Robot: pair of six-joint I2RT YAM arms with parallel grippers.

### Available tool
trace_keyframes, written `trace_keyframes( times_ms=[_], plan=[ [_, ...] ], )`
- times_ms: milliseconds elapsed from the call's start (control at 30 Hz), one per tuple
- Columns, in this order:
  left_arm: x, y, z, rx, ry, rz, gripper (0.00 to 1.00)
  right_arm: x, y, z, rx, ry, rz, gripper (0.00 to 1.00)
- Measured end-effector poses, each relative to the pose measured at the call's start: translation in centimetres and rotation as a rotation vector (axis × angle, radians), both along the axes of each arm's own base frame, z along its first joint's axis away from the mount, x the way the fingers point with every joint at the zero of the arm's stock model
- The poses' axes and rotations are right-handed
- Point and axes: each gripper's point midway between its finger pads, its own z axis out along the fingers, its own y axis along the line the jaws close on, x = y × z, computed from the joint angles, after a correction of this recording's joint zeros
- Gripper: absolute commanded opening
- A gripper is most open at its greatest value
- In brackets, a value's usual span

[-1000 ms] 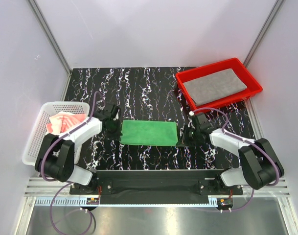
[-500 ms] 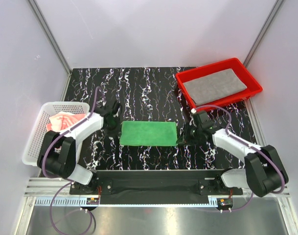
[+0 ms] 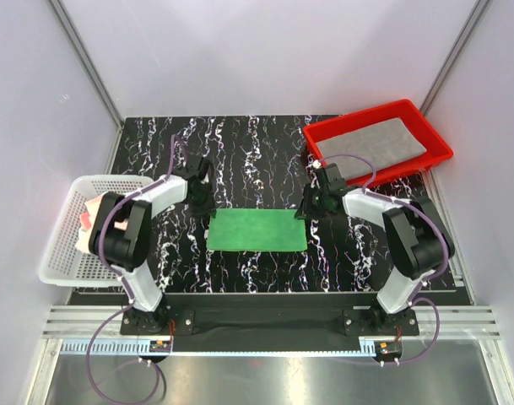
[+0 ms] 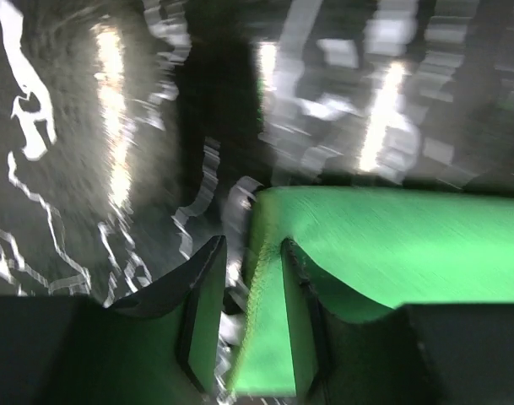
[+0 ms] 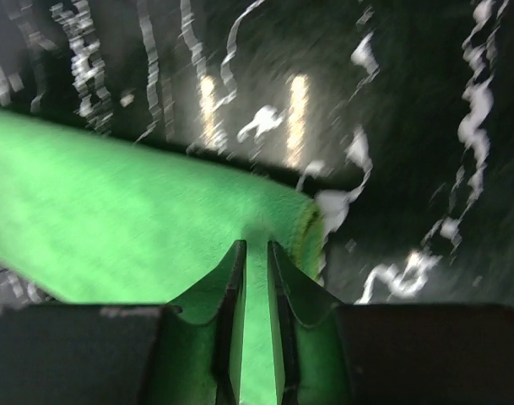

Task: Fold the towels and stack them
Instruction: Fold the towel

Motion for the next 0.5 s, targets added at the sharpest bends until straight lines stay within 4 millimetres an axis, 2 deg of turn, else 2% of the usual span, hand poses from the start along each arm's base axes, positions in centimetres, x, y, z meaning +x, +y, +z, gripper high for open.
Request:
trace_keyframes(
  times_ms=[33, 100, 200, 233, 333, 400, 467, 500],
  plan=[
    [-0.2, 0.5, -1.1, 0.008, 0.034, 0.013, 0.36, 0.4, -0.2, -0.7, -0.017, 0.003, 0.001, 0.22],
    [0.5, 0.6, -1.1, -0.014, 0.038, 0.033, 0.36, 1.1, -0.4, -1.5, -0.031, 0.009, 0.007, 0.22],
    [0.8, 0.8, -1.1, -0.017, 0.032, 0.042, 0.38, 2.3, -0.4, -0.9, -0.049, -0.033, 0.024, 0.27],
    [0.7, 0.8, -1.1, -0.016, 0.034, 0.043, 0.38, 2.7, -0.5, -0.6, -0.059, -0.049, 0.027, 0.38],
    [0.4, 0.9, -0.9, -0.007, 0.048, 0.042, 0.4, 3.2, -0.7, 0.5, -0.072, -0.067, 0.034, 0.52],
    [0.2, 1.1, -0.3, 0.002, 0.052, 0.04, 0.42, 3.0, -0.8, 1.6, -0.069, -0.067, 0.028, 0.67],
    [0.1, 1.4, 0.8, 0.013, 0.038, 0.036, 0.43, 2.5, -1.0, 2.7, -0.061, -0.069, 0.018, 0.75],
    [0.2, 1.5, 1.7, 0.016, 0.024, 0.032, 0.43, 2.2, -1.1, 3.3, -0.055, -0.074, 0.015, 0.75]
  ],
)
